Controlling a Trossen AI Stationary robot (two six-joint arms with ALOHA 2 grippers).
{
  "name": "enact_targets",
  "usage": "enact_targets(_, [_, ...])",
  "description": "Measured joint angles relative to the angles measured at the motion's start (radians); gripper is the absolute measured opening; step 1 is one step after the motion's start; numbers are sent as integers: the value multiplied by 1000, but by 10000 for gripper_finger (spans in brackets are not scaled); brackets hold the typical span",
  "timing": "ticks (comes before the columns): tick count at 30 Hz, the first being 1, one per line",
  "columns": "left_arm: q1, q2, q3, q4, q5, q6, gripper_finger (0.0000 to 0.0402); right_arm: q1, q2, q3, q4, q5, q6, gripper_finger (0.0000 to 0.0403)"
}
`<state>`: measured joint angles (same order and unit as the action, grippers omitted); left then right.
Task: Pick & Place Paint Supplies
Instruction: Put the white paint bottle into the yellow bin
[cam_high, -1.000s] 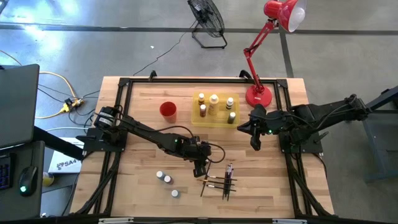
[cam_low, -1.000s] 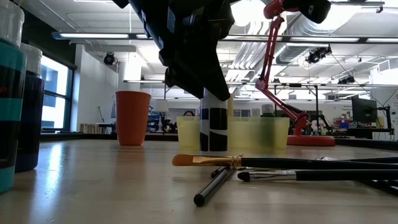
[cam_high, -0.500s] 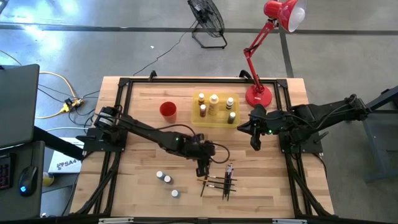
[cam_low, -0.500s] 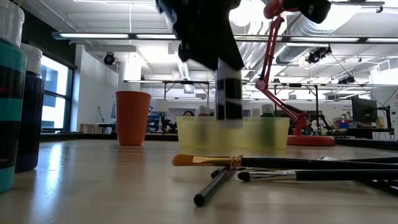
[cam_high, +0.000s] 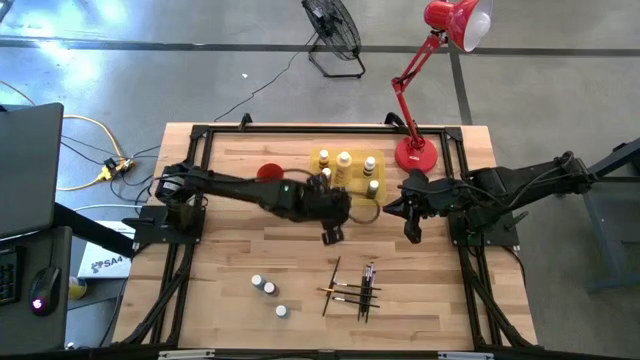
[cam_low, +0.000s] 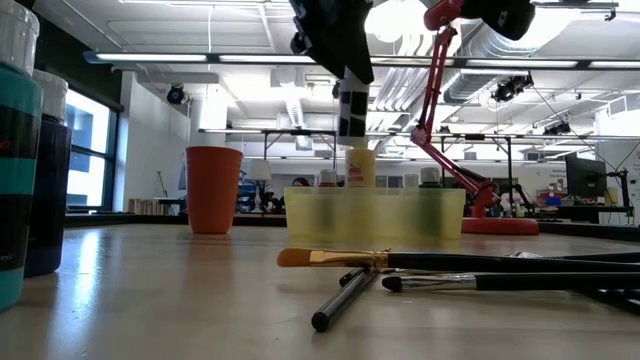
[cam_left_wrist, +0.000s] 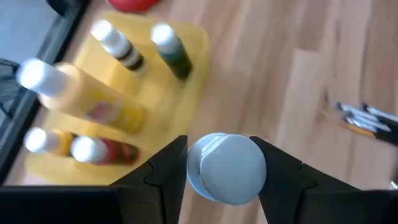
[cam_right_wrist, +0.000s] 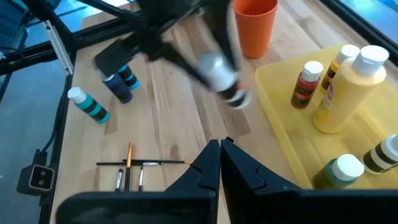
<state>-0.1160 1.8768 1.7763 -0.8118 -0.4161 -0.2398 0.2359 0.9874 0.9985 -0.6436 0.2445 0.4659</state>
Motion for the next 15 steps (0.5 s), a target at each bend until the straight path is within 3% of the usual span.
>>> enact_targets(15, [227, 0, -1, 15, 150, 53, 141, 0, 0, 0, -60, -38, -1, 5])
